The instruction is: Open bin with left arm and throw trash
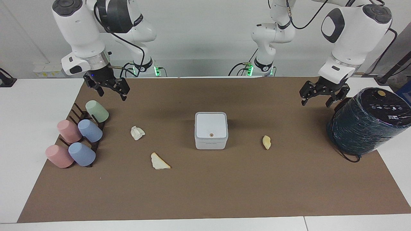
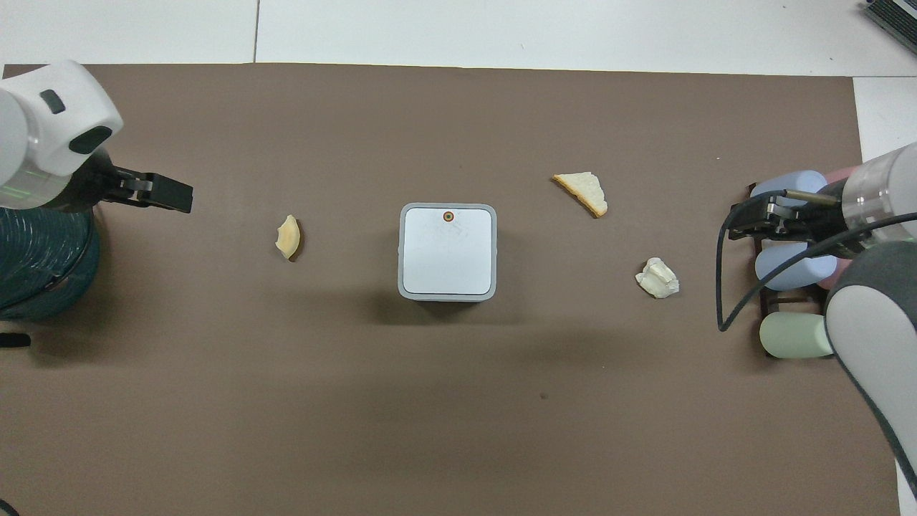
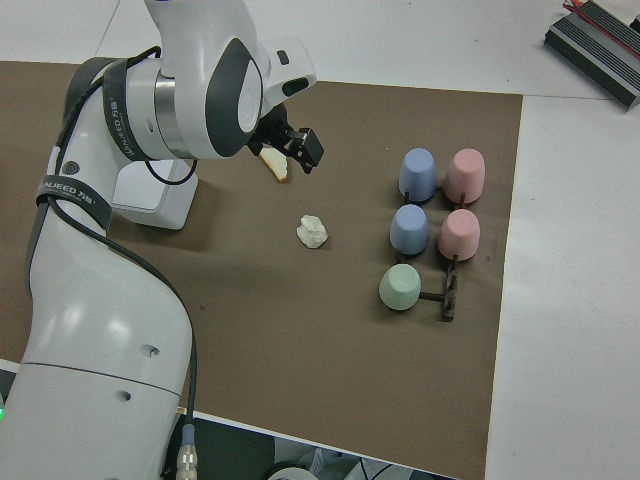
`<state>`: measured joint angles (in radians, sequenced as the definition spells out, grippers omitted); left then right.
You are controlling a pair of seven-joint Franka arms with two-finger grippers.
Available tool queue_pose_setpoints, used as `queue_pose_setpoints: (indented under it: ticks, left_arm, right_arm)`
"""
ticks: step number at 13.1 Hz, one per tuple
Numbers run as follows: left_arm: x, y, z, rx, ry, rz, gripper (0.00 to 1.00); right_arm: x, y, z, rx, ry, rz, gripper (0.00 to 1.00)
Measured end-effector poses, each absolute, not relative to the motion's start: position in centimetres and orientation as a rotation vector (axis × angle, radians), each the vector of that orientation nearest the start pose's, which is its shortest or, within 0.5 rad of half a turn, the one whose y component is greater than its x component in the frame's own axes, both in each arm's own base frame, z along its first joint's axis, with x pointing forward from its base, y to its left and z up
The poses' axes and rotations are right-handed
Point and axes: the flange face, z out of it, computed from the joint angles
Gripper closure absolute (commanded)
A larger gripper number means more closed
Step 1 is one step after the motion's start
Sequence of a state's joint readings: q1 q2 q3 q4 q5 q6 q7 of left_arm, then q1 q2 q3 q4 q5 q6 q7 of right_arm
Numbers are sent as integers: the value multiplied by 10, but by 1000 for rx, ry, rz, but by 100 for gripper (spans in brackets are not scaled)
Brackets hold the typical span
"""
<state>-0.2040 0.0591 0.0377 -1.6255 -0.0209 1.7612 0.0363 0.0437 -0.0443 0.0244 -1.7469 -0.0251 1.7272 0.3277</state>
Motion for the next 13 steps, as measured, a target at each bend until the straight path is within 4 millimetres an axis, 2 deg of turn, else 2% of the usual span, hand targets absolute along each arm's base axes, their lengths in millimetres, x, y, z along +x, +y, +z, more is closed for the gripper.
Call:
queue_pose_setpoints:
  ticks: [1,5,7,10,13]
  left_arm:
    - [575,-118,579,-3152,295,-117,0]
    - [547,-199,562,-3191,93,-165,49]
    - [535,-234,550,-3218,-3,-195,65]
    - [530,-253,544,-3250,-23,-233,88]
    - [529,-273,532,-3296,-62,-322,94]
  right_arm:
    - [549,35,579,-3136,404,-46,0]
    - [549,35,579,-3136,404,-46,0]
    - [549,35,579,-3136,404,-46,0]
    - [549,35,579,-3136,404,-46,0]
    - [549,35,579,-3136,404,-46,0]
